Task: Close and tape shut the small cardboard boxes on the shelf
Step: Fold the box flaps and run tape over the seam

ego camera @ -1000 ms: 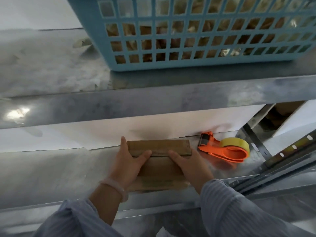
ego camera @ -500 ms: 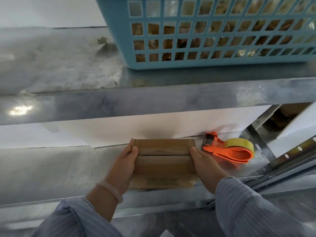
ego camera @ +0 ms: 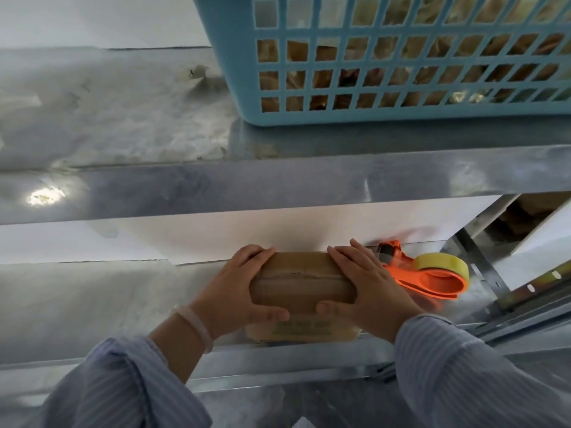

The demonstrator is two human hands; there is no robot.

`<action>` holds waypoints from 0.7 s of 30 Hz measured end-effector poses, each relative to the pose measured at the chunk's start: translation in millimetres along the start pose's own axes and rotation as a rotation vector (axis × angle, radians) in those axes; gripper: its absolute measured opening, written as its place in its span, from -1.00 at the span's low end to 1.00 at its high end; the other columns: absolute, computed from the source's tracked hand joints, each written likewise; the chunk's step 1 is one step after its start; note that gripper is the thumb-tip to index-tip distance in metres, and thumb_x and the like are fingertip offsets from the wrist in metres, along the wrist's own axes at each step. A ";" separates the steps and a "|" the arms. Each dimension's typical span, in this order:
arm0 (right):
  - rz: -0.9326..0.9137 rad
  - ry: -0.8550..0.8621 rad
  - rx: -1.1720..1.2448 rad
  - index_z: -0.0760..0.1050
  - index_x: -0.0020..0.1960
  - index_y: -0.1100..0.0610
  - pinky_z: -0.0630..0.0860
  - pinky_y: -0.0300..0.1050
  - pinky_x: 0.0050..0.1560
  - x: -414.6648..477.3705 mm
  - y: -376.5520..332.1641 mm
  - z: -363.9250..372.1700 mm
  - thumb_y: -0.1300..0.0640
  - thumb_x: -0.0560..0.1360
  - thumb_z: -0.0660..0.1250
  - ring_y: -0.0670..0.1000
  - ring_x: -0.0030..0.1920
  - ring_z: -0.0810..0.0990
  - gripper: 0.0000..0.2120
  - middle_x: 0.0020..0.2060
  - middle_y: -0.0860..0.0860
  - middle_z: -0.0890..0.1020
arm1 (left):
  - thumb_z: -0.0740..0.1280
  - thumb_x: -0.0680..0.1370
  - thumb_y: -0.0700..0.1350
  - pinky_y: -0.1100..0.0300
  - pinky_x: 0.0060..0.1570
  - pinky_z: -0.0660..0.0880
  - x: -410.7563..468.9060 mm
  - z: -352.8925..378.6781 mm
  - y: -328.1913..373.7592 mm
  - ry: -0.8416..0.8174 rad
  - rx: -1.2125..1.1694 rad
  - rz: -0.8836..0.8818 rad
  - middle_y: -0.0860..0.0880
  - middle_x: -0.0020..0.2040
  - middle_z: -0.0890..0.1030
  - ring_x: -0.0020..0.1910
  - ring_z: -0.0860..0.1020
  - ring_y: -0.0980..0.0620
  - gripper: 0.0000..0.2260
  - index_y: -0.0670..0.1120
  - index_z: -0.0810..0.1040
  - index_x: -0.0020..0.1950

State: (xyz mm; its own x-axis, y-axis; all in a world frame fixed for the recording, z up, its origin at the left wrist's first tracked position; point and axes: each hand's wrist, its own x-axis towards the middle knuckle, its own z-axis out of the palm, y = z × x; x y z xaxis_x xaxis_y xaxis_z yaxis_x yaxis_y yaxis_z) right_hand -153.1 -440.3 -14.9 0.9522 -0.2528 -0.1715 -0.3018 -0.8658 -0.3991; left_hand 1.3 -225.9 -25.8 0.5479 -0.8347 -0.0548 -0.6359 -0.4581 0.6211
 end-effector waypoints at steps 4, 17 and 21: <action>-0.187 0.134 -0.263 0.05 0.59 -0.07 -0.19 0.00 0.56 -1.7 -11.3 6.1 -0.49 0.45 -0.06 -0.03 0.58 -0.09 -0.17 0.57 -0.08 0.12 | 0.34 0.17 0.54 0.66 0.10 0.17 0.7 -3.1 0.9 -0.015 -0.015 0.001 0.33 0.28 0.10 0.25 0.21 0.29 0.07 0.08 0.15 0.57; -0.315 0.036 -0.398 0.24 0.52 -0.15 -0.07 0.08 0.47 -0.7 -2.2 3.5 -0.36 0.58 -0.14 -0.05 0.52 0.20 -0.40 0.48 -0.19 0.30 | 0.38 0.20 0.48 0.64 0.15 0.15 -0.1 -3.3 -2.4 -0.031 0.019 -0.002 0.30 0.32 0.10 0.26 0.22 0.30 0.05 0.08 0.14 0.58; -0.245 0.091 -0.397 0.34 0.46 -0.16 0.10 0.08 0.52 -9.4 12.6 4.4 -0.39 0.56 -0.09 0.00 0.51 0.23 -0.41 0.46 -0.10 0.37 | 0.43 0.24 0.42 0.65 0.12 0.16 -1.8 -4.6 0.1 -0.044 0.002 -0.023 0.32 0.30 0.09 0.26 0.23 0.25 0.01 0.11 0.12 0.57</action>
State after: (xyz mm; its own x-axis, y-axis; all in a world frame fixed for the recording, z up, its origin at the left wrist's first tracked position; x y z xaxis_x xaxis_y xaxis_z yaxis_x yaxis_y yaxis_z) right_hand -166.1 -446.9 -22.3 0.9987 -0.0416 -0.0289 -0.0427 -0.9983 -0.0394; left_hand 2.8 -223.1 -22.0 0.5380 -0.8367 -0.1027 -0.6250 -0.4776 0.6175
